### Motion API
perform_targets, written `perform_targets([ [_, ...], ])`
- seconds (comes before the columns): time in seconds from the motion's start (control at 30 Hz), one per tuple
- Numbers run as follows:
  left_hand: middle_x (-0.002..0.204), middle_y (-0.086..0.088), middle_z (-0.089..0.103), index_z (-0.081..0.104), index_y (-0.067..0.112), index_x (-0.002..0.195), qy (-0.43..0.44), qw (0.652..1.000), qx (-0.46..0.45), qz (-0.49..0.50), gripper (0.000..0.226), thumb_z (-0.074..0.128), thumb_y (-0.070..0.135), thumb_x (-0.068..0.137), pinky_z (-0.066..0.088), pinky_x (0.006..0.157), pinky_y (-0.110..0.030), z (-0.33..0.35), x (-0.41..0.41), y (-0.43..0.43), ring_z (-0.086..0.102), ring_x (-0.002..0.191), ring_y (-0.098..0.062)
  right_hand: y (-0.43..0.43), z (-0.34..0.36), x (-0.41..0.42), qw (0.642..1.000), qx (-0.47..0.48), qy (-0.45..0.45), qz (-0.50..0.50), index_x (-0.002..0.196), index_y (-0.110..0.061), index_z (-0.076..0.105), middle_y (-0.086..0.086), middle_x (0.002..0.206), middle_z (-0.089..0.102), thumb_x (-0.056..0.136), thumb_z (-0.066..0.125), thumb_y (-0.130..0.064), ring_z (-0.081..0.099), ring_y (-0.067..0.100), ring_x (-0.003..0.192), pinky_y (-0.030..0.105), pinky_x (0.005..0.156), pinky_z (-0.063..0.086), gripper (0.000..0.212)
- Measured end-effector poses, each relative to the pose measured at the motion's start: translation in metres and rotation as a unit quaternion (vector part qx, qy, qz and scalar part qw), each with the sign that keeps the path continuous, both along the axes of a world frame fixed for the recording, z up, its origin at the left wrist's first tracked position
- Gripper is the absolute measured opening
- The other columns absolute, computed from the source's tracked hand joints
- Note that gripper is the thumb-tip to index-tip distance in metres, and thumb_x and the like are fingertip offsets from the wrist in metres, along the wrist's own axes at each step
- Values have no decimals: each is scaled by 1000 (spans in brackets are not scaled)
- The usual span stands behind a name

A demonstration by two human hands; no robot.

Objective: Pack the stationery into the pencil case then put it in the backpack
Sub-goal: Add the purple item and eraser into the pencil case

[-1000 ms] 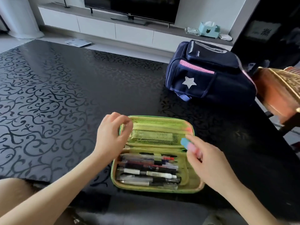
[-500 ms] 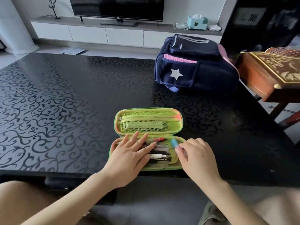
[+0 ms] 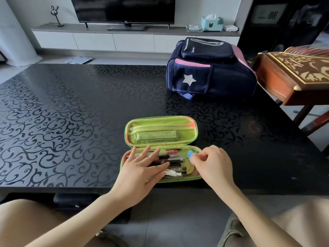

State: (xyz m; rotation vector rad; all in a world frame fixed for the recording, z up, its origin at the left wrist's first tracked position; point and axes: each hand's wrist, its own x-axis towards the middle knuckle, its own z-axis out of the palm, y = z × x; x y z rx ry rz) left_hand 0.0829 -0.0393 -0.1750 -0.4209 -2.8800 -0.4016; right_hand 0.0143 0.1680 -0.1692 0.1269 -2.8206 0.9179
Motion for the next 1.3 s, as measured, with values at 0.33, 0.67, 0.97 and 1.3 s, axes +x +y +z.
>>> perform_targets([
  [0.33,138,13,46,42,40,132,-36,995,94,-15,47,32,55,90,22,114,-36,7,-12,8,32,134,-10,-8,6,4,985,154,79,20,46,-17,44,-1,56,49,74,70,-28,45,21,56,26,47,31,40],
  [0.67,153,12,-1,10,43,142,-113,991,-35,-66,59,1,58,86,-12,114,-30,7,-8,6,-13,142,-13,11,11,3,985,137,4,101,109,-20,62,-9,81,60,89,55,-24,46,11,82,22,63,38,22],
  [0.97,134,7,53,50,25,129,-4,984,153,87,41,37,43,94,36,96,-23,29,-27,-14,48,123,-11,11,37,-17,983,162,31,86,90,-19,66,-3,86,60,88,54,-40,50,16,85,26,65,38,24],
  [1.3,135,-11,46,35,19,140,-183,882,322,290,68,67,18,80,39,94,-28,23,-120,-58,48,118,-25,-23,14,-126,979,-114,-145,81,118,-12,62,6,109,66,82,59,-3,61,24,99,34,86,48,37],
])
